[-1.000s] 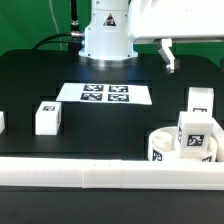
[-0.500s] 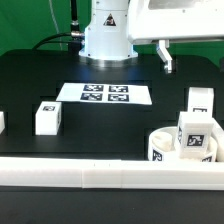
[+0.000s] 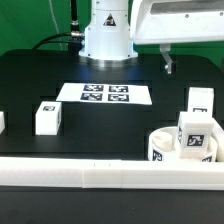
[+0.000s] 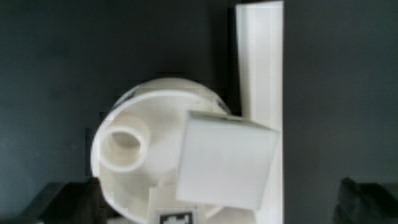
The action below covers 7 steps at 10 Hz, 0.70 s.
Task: Assemble stool
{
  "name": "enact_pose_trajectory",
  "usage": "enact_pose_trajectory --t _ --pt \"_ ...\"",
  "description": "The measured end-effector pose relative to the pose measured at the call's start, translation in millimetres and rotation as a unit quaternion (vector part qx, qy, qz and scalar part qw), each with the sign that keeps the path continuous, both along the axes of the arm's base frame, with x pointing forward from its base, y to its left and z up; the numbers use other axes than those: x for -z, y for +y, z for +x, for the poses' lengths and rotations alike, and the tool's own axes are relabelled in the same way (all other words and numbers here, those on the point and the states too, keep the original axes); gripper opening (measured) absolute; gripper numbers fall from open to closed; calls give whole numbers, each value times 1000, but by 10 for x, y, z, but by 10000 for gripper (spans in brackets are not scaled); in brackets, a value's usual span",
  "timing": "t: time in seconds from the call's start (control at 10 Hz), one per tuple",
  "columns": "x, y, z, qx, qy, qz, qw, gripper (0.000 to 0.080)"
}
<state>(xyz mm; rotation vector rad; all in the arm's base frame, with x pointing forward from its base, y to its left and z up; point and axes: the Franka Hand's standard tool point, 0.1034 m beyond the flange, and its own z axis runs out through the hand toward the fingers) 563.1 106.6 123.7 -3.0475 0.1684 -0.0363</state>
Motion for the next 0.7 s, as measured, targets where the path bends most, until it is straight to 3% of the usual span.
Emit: enact_pose_trajectory --t 0.1,0.4,0.7 --pt "12 -19 -30 -5 36 2 999 649" --pt "33 -27 22 28 47 -3 998 649" --pt "122 54 272 35 -11 -3 999 649"
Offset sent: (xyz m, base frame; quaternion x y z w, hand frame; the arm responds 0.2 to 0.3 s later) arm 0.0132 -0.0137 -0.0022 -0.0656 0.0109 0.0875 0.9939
